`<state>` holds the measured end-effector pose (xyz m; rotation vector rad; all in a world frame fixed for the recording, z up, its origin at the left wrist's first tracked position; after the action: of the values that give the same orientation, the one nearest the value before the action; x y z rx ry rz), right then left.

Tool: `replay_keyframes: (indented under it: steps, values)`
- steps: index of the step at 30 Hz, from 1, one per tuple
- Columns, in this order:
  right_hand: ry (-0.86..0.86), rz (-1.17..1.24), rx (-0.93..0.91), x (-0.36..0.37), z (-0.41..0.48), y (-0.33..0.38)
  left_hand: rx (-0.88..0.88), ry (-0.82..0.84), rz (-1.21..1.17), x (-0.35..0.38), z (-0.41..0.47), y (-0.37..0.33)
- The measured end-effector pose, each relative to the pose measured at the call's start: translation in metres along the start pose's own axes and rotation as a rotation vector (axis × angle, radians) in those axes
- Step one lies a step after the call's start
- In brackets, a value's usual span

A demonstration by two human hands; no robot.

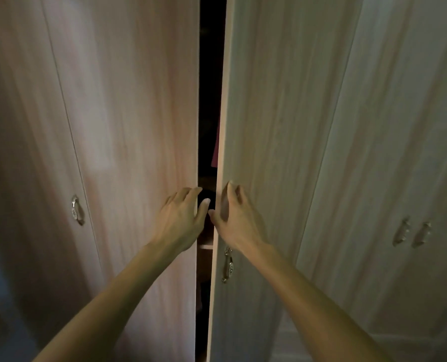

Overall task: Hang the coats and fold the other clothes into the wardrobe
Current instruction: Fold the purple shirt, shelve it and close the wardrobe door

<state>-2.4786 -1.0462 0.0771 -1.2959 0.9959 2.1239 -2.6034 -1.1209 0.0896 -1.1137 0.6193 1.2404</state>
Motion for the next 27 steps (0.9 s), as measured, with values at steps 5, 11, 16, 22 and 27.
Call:
replay_keyframes:
  steps: [5, 11, 16, 22, 27]
  values:
    - [0.105, 0.184, 0.048, 0.024, 0.054, 0.012, -0.011, -0.011, -0.044, 0.005, 0.04, 0.052]
    - [0.103, 0.265, 0.104, 0.041, 0.106, 0.016, 0.006, 0.044, -0.044, 0.018, 0.087, 0.092]
    - [0.118, 0.24, 0.139, 0.048, 0.137, 0.015, 0.047, 0.059, -0.033, 0.02, 0.12, 0.116]
    - [0.128, 0.225, 0.203, 0.051, 0.175, 0.015, 0.081, 0.063, -0.038, 0.017, 0.143, 0.131]
    - [0.11, 0.2, 0.234, 0.056, 0.2, 0.012, 0.075, 0.082, -0.018, 0.018, 0.15, 0.145]
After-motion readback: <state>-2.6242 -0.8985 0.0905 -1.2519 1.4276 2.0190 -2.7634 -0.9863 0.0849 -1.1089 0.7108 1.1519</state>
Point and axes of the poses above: each hand's wrist, its own z-axis towards the middle knuckle, its own x-axis out of the palm, y = z × x, the point moved 1 cm from there along z, towards the middle knuckle, and after that the axes turned 14 degrees about y, right-handed, at the moved point
